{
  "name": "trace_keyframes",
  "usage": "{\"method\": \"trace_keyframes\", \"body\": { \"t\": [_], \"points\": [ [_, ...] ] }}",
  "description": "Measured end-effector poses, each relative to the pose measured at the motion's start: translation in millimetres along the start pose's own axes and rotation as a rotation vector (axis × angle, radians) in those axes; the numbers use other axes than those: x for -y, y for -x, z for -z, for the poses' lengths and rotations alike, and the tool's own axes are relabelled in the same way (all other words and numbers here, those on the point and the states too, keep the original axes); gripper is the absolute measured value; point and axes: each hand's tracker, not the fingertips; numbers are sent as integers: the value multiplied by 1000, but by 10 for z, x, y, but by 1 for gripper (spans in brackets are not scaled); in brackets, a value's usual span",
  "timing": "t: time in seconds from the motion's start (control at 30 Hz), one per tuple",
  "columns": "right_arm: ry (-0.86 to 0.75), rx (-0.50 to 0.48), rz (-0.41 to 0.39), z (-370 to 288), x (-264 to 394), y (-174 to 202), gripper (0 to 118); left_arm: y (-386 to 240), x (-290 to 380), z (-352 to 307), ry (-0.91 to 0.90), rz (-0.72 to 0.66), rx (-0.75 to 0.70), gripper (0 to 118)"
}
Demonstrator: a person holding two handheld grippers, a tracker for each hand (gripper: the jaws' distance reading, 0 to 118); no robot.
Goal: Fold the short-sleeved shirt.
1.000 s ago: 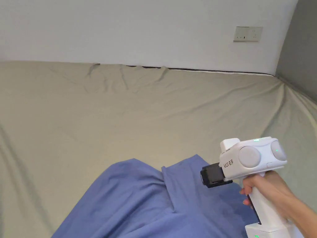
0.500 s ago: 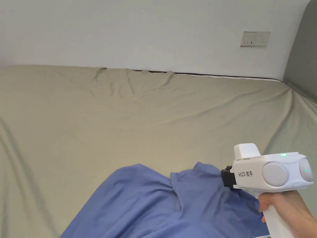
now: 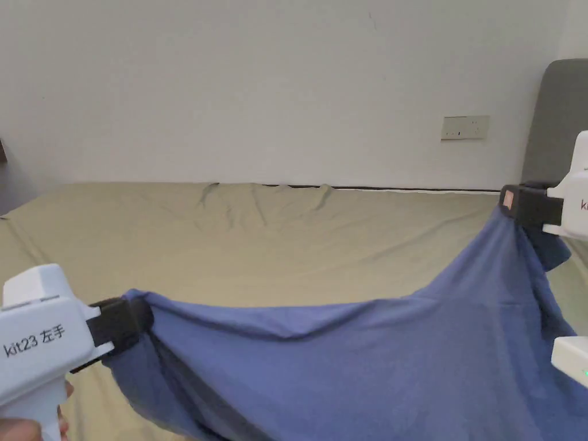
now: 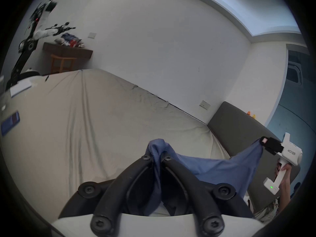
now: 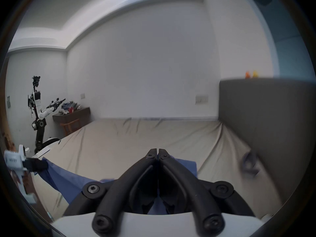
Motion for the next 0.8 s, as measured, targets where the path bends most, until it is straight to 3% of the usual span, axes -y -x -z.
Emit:
{"method": "trace_keyframes", "body": {
  "t": [0.07,0.1,0.17,0.2,0.27,0.3,0.37,0.43,0.57,0.67,0.8],
  "points": [
    [-105,58,-84,-328,-339,-19,0,-231,-340,-119,6,10,-2,4],
    [-121,92,-63,-443,-475,-80,0,-349,-492,-196,-10,55,8,4],
    [-249,84,-97,-742,-755,-113,0,-572,-751,-358,-82,95,32,4],
    [-213,87,-39,-848,-824,-134,0,-684,-871,-436,-108,93,39,4],
    [-305,126,-120,-1051,-1024,-162,0,-943,-1136,-595,-150,147,56,4],
    [-297,153,-114,-1127,-1079,-162,0,-1043,-1234,-677,-172,187,42,4],
    [-349,210,-186,-1279,-1209,-146,0,-1298,-1435,-803,-236,328,-5,4],
    [-388,270,-230,-1330,-1301,-139,0,-1504,-1626,-873,-247,385,-79,4],
    [-362,266,-196,-1231,-1401,-259,0,-1708,-1855,-827,-238,433,-138,4],
    [-338,284,-185,-941,-1461,-298,0,-1769,-1975,-591,-126,469,-135,4],
    [-311,298,-148,-386,-1512,-386,0,-1678,-2144,-108,-66,374,-113,4]
  ]
}}
